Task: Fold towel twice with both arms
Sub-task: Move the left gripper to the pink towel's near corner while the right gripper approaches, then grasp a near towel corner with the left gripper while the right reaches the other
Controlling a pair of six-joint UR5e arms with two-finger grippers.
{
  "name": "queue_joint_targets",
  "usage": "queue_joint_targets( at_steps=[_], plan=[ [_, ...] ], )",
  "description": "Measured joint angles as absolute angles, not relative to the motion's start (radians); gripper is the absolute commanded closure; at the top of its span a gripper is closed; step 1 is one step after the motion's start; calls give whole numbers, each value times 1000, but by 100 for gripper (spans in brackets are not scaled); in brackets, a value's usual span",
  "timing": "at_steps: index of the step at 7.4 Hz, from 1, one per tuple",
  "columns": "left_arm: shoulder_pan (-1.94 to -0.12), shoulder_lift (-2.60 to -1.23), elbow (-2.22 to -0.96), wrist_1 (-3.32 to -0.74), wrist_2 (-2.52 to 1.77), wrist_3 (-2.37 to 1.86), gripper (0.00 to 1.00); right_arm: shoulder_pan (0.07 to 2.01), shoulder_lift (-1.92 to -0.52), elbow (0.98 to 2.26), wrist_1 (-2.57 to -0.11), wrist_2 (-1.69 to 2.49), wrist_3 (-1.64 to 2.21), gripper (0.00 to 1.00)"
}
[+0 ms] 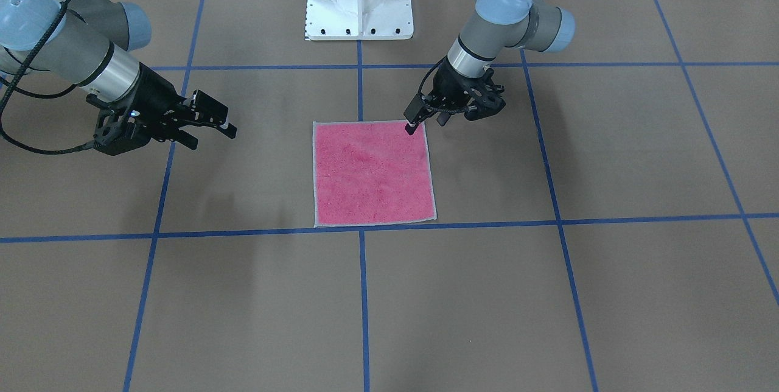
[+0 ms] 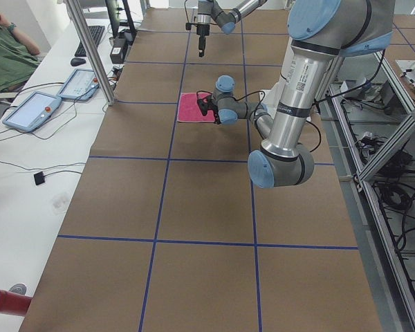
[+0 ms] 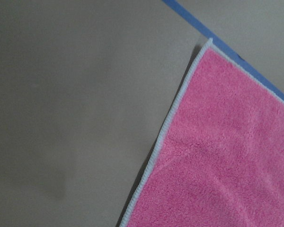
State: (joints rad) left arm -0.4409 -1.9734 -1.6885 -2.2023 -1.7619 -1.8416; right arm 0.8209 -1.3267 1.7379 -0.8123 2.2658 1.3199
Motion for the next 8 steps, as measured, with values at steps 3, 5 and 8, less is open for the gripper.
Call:
queue_joint_targets(
  at_steps=[3,5,8],
  plan=[
    [-416,-1976,-1682,-2213,-1753,-1842,1,817,-1323,1743,-809,2266,1328,0],
    [-398,-1976,-1677,-2213,-1752,-1842,15,816,-1323,1744,-808,2267,1328,0],
    [-387,-1977,-1676,-2214,-1753,-1843,38,817,-1322,1742,-793,2267,1329,0]
  ],
)
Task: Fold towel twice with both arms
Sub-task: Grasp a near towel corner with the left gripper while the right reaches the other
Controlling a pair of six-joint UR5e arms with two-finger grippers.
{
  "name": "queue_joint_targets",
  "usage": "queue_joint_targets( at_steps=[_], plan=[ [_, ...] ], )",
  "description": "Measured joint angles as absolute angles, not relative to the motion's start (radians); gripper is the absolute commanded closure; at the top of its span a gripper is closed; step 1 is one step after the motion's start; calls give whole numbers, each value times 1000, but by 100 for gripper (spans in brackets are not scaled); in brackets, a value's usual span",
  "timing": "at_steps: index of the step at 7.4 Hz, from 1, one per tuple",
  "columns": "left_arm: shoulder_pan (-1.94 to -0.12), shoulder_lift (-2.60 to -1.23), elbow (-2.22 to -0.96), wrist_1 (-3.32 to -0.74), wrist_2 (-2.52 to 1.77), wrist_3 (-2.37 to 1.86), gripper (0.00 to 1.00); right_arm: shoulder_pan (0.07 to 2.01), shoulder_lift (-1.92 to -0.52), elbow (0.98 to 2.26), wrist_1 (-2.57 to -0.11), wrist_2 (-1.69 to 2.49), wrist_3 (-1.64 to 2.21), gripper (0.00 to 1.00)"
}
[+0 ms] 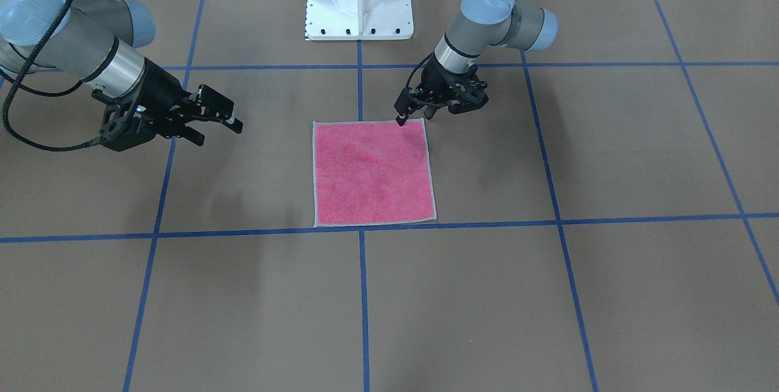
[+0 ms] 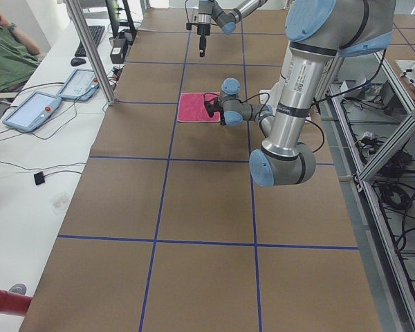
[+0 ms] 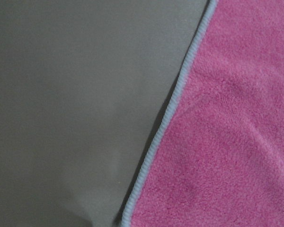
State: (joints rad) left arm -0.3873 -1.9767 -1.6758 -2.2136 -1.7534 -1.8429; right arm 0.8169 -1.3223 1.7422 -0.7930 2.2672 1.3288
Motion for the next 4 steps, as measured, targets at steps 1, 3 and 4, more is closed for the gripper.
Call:
queue_joint_targets(
  at_steps=[1,3,4],
  plan=[
    [-387,-1977,-1676,-2214,-1754,-1843,40,817,-1322,1741,-789,2267,1329,0],
    [-387,-1976,-1677,-2213,-1755,-1842,55,818,-1323,1741,-787,2267,1330,0],
    [-386,-1976,-1678,-2214,-1755,-1842,71,819,-1324,1741,-787,2267,1329,0]
  ],
)
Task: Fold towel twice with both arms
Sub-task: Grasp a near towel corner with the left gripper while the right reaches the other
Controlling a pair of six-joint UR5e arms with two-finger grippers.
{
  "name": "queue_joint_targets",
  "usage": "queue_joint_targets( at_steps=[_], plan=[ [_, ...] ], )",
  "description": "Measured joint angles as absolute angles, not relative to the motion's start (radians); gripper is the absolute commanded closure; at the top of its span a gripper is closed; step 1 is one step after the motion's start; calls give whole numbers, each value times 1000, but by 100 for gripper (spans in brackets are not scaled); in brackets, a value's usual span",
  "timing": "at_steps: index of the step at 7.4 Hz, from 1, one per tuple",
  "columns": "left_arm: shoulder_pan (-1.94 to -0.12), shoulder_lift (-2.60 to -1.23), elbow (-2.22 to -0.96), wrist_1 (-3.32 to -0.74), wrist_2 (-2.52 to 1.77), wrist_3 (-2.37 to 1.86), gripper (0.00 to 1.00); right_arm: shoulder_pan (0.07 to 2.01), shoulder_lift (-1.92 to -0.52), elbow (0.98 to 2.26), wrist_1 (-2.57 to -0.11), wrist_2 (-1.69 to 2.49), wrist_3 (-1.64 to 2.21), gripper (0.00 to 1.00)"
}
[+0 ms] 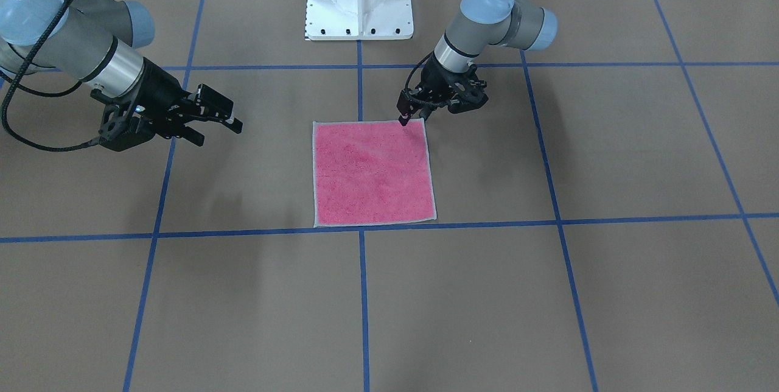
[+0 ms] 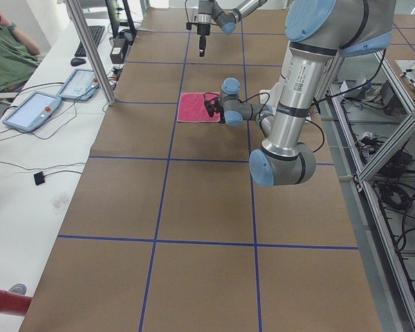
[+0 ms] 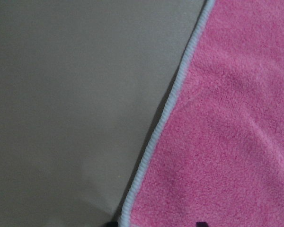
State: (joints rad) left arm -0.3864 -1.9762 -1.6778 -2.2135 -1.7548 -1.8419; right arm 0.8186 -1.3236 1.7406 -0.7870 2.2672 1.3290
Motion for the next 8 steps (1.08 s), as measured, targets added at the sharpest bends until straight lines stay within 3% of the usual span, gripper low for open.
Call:
queue_joint_targets(
  at_steps=[2,8],
  plan=[
    [-386,-1977,-1683,-2213,-1755,-1844,100,819,-1325,1740,-787,2268,1329,0],
    [-390,-1980,-1694,-2213,-1756,-1895,100,811,-1327,1740,-787,2276,1339,0]
  ],
)
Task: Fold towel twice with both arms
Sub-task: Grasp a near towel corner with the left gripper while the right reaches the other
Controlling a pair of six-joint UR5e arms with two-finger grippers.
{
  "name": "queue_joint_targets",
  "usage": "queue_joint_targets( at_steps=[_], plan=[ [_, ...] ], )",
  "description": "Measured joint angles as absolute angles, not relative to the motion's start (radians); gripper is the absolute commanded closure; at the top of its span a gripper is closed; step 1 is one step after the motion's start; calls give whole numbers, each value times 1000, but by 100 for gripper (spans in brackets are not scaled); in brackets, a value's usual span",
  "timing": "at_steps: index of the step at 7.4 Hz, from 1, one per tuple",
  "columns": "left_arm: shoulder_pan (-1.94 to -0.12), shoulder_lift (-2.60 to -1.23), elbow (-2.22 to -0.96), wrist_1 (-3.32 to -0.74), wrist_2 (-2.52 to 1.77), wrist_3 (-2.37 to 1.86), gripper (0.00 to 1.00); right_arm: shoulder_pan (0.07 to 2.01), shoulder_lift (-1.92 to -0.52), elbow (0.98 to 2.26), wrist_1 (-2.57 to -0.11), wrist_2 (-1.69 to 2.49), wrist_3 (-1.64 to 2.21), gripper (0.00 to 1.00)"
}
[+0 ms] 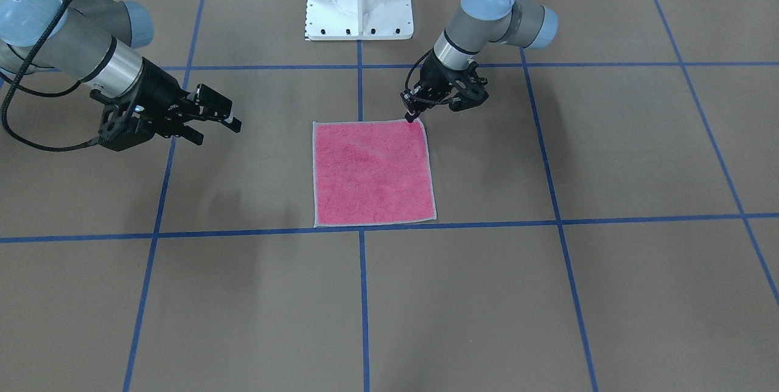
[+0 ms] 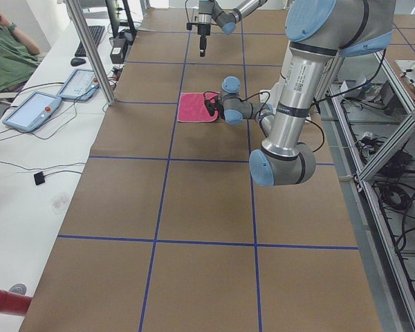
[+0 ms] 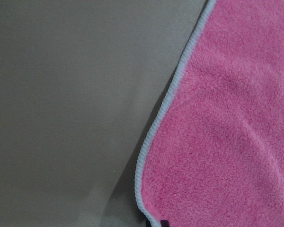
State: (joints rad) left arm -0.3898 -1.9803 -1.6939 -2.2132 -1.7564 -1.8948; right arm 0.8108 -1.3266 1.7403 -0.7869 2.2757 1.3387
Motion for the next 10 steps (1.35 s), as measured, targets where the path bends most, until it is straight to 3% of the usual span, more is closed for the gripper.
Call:
queue_joint_targets(
  at_steps=[6,8,10],
  plan=[
    [-394,-1991,-1700,-2212,-1753,-1930,100,607,-1182,1671,-815,2111,1542,2],
    [-396,-1992,-1708,-2213,-1752,-1930,100,568,-1170,1648,-816,2079,1554,18],
    [-396,-1991,-1710,-2213,-1753,-1930,100,538,-1168,1640,-813,2056,1556,21]
  ],
)
